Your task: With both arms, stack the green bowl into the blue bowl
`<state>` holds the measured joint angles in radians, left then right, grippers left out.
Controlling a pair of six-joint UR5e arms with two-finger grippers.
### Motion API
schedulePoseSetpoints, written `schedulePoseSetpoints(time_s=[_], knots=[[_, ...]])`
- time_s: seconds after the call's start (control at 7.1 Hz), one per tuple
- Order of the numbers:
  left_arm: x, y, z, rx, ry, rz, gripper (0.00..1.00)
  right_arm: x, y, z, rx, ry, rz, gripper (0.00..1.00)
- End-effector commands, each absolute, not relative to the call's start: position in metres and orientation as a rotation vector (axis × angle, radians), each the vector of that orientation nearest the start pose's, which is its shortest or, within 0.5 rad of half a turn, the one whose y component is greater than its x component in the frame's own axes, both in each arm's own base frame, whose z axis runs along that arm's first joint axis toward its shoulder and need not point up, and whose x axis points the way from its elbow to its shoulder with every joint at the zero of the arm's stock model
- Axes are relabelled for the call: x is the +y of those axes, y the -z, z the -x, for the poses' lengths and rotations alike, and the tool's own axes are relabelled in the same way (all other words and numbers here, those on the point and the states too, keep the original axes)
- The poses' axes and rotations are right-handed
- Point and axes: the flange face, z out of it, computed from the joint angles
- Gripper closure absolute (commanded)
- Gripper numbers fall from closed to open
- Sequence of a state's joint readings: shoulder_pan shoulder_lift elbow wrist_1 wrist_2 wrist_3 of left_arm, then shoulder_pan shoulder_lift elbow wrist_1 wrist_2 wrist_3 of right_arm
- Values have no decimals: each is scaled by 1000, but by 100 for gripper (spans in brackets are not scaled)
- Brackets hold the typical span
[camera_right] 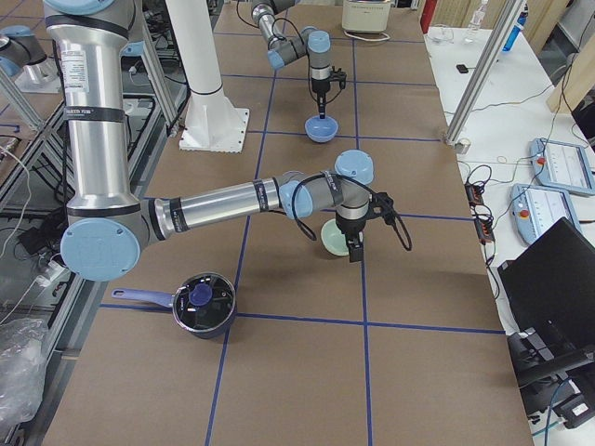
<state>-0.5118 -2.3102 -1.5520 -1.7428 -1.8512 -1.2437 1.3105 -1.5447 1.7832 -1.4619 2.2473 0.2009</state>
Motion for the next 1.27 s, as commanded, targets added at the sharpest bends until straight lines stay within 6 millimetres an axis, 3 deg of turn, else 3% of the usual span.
schedulePoseSetpoints(time_s=[0.0,0.28,0.42,0.56,0.85,0.99,1.13], knots=[[-450,-187,-546,950,38,-165,2,-513,-536,64,-730,173,-168,0],[-474,-211,-460,967,105,-172,2,-519,-553,65,-738,182,-194,0],[-497,-235,-406,980,104,-132,2,-521,-569,70,-745,196,-206,0],[-517,-263,-348,968,14,-162,2,-521,-571,78,-749,210,-212,0],[-542,-369,-204,896,-121,-219,2,-520,-558,107,-768,233,-209,0],[-543,-426,-124,853,-171,-243,2,-527,-545,120,-781,218,-211,0],[-538,-465,-59,809,-227,-239,2,-531,-534,139,-789,221,-209,0]])
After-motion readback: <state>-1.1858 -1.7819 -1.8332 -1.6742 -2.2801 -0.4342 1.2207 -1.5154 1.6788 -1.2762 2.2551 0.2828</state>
